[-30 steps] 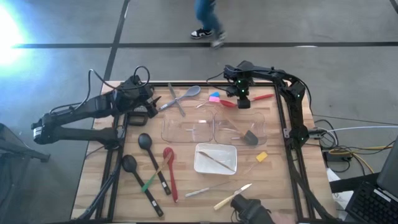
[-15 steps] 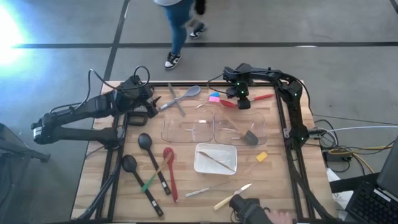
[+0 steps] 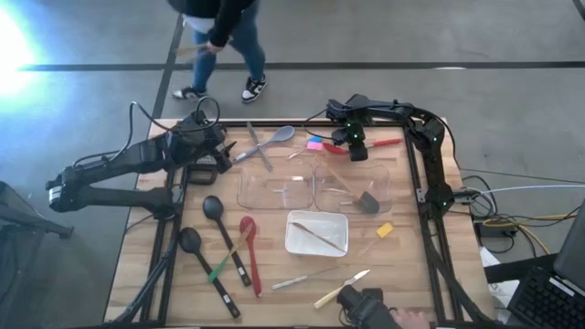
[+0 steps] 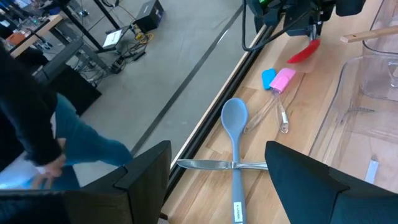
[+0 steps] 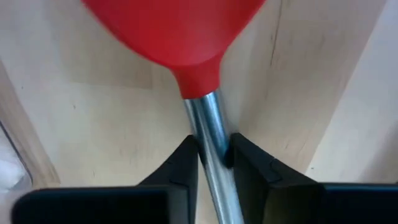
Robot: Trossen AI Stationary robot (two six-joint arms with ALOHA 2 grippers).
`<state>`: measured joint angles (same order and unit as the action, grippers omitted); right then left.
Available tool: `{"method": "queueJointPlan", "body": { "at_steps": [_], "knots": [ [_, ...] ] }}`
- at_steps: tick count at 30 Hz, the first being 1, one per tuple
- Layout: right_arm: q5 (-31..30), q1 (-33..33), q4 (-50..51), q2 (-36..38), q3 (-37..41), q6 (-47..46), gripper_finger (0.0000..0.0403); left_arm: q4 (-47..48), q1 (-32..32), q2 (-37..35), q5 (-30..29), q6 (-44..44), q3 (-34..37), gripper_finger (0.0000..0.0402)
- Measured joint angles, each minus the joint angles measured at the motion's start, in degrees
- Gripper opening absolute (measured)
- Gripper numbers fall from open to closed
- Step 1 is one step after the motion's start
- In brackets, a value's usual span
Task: Pick & Place Kitchen Items
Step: Put the red serving spoon into the left transparent bin
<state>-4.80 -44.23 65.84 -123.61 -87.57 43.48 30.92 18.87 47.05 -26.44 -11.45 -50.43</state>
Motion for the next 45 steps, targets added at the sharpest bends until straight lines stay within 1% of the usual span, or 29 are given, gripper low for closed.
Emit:
{"method": "queueJointPlan", "body": {
  "at_steps": [9,11,15,18,21,28,34,37,40,43,45],
  "knots": [
    [0.8,-0.1,0.8,0.9,0.0,-1.6,0.0057,0.0,0.0,0.0,0.0,0.1,0.0,0.0266],
    [1.9,-0.2,1.3,1.7,0.2,-2.6,0.0054,0.0,0.0,0.0,0.0,0.1,0.0,0.0266],
    [5.3,-0.4,1.4,4.4,0.3,-4.0,0.0040,0.0,0.0,0.0,0.0,0.1,0.0,0.0266],
    [5.7,-0.3,1.4,6.1,0.2,-4.5,0.0030,0.0,0.0,0.0,-0.1,0.1,0.0,0.0266],
    [6.2,-0.3,1.3,8.2,0.2,-5.0,0.0028,0.0,0.0,0.0,-0.1,0.1,0.0,0.0266],
    [6.6,-0.4,1.2,14.2,0.1,-5.7,0.0001,0.0,0.0,0.0,-0.2,0.1,0.0,0.0266],
    [7.0,-0.4,1.2,18.1,0.1,-7.7,0.0003,-0.1,0.0,0.0,-0.2,0.1,0.0,0.0266],
    [6.9,-0.4,1.2,18.4,0.3,-9.9,0.0005,-0.1,0.0,0.0,-0.2,0.1,0.0,0.0266],
    [6.8,-0.4,1.1,18.3,0.9,-10.2,0.0007,-0.1,0.0,0.0,-0.2,0.1,0.0,0.0266],
    [6.8,-0.4,0.8,16.9,1.5,-10.0,0.0020,-0.1,0.0,0.0,-0.2,0.0,0.0,0.0266],
    [6.8,-0.3,0.1,15.3,2.1,-9.4,0.0038,-0.1,0.0,0.0,-0.2,0.0,0.0,0.0266]
  ]
}}
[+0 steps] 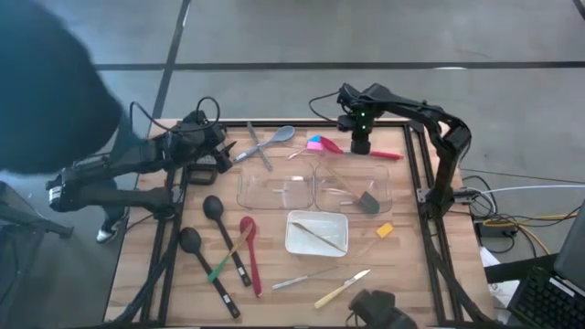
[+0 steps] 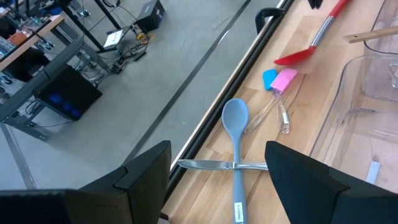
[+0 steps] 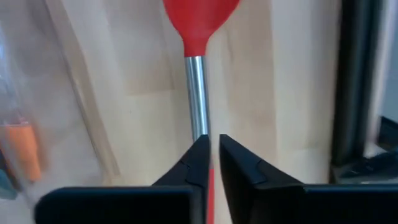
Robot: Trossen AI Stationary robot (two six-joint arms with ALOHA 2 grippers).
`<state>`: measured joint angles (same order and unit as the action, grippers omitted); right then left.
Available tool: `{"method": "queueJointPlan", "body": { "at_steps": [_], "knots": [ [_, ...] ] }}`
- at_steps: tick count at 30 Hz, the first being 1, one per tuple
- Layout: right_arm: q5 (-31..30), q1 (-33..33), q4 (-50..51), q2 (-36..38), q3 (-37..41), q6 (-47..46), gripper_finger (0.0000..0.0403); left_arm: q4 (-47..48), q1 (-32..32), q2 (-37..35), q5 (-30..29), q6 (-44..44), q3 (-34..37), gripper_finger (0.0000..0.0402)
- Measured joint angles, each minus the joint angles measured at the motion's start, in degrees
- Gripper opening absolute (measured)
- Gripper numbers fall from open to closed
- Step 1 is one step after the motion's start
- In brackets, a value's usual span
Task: Pick & Place Kitchen Items
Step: Put the red serving spoon into the left transparent bin
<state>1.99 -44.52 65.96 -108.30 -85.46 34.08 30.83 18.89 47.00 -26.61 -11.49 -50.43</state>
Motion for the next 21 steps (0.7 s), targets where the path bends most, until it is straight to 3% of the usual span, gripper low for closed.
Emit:
{"method": "queueJointPlan", "body": {
  "at_steps": [12,16,21],
  "knots": [
    [-0.7,0.0,-0.2,-9.0,0.4,0.6,0.0179,0.0,0.0,0.0,0.0,0.1,0.0,0.0266],
    [-3.3,0.0,-0.3,-10.3,0.8,0.6,0.0195,-0.1,0.0,0.0,0.0,0.1,0.0,0.0266],
    [-8.5,-0.3,-0.5,-11.6,3.2,0.6,0.0187,0.2,0.0,0.0,0.0,0.4,0.0,0.0266]
  ]
}}
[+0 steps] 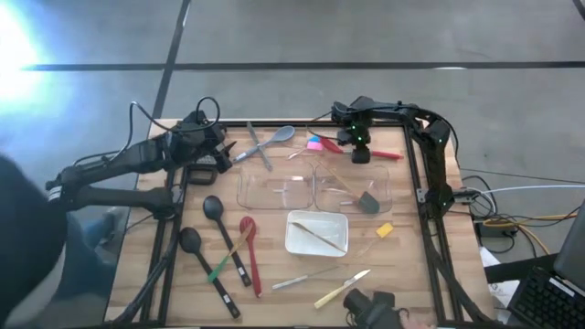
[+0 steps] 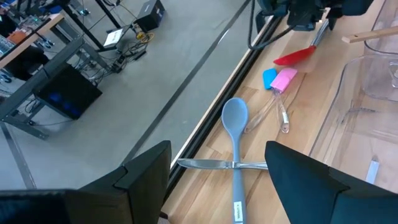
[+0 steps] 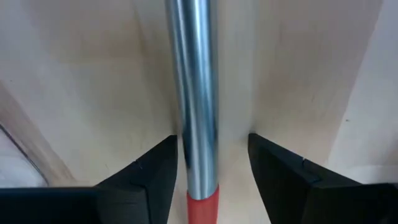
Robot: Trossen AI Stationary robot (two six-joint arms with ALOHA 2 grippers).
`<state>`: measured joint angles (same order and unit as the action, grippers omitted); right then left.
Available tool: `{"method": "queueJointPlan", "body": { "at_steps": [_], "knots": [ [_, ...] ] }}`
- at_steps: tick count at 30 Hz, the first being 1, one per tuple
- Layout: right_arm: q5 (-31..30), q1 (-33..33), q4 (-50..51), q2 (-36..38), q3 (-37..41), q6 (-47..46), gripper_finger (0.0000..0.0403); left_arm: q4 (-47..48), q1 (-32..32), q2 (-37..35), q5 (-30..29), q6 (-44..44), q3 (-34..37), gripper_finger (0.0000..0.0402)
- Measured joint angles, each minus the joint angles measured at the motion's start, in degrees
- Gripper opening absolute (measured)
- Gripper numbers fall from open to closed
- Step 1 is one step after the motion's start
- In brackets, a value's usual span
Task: Pick & Place Kitchen Items
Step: Put the red serving spoon into the left transparent bin
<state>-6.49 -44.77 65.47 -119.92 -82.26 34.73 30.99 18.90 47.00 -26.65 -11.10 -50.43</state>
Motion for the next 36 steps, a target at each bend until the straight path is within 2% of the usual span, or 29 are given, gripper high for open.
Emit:
{"method": "queueJointPlan", "body": {
  "at_steps": [5,10,11,22,27,36],
  "knots": [
    [-1.4,-0.1,-0.9,-0.7,1.6,-0.5,0.0151,-0.1,0.0,0.0,-0.2,-0.2,0.0,0.0266],
    [-1.5,-0.4,-0.8,-0.8,1.6,0.8,0.0054,-0.1,0.0,0.0,-0.3,-0.1,0.0,0.0266],
    [-1.5,-0.5,-0.6,-0.9,1.5,1.1,0.0047,-0.1,0.0,0.0,-0.3,-0.1,0.0,0.0266],
    [4.4,-0.8,2.3,0.7,-0.8,-0.4,0.0047,-0.1,0.0,0.0,-0.2,0.0,0.0,0.0266],
    [11.8,-1.1,1.9,5.8,-1.0,-0.4,0.0042,-0.1,0.0,0.0,-0.2,0.1,0.0,0.0266],
    [13.2,-1.2,1.2,17.0,-1.4,-0.4,0.0040,-0.4,0.0,0.0,-0.2,0.1,0.0,0.0266]
  ]
}}
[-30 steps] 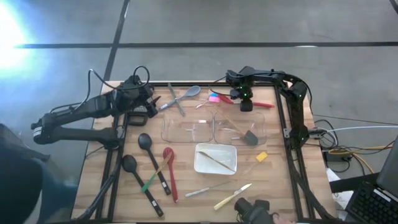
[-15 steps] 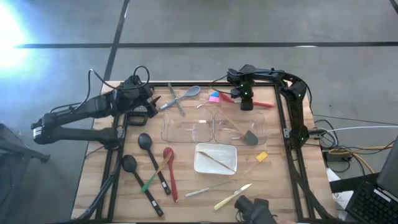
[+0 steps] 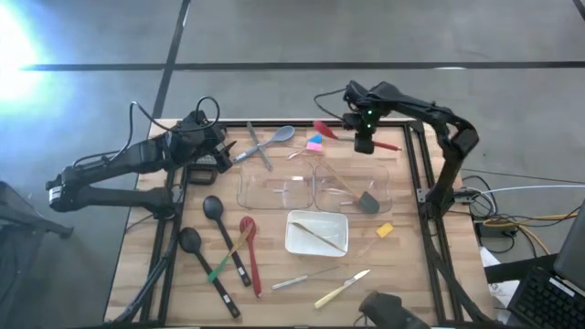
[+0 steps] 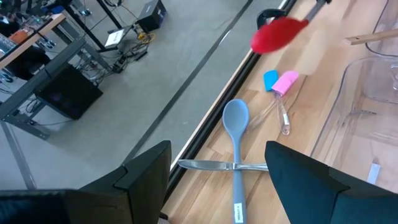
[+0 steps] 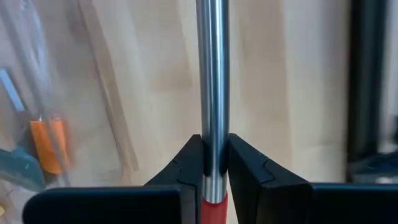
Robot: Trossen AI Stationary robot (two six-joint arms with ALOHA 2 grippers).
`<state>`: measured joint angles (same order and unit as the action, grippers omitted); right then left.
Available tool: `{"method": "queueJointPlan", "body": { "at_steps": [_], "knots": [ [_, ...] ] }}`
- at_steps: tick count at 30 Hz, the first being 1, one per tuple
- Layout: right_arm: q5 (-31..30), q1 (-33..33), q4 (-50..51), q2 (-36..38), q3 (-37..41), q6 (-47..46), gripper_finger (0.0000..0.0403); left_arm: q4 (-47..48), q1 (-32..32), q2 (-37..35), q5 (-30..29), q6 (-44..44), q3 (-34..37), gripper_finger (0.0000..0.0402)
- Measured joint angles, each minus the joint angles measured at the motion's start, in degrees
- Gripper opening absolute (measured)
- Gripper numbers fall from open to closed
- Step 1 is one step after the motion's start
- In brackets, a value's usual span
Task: Pick & Place Kitchen Items
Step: Put the red serving spoon into the left transparent bin
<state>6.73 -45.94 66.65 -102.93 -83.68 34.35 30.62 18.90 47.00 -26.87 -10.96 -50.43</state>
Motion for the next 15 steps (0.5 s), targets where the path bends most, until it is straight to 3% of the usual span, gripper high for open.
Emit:
{"method": "queueJointPlan", "body": {
  "at_steps": [5,10,15],
  "knots": [
    [4.2,0.0,-1.8,7.2,0.0,-1.1,0.0040,-0.9,0.0,0.0,0.0,0.0,0.0,0.0266],
    [13.3,0.7,-6.5,14.1,0.0,-3.1,0.0040,-3.5,0.0,0.2,0.8,0.5,0.1,0.0266],
    [20.1,2.4,-15.6,19.6,0.0,-5.9,0.0039,-8.4,0.0,1.6,5.1,0.9,0.2,0.0266]
  ]
}}
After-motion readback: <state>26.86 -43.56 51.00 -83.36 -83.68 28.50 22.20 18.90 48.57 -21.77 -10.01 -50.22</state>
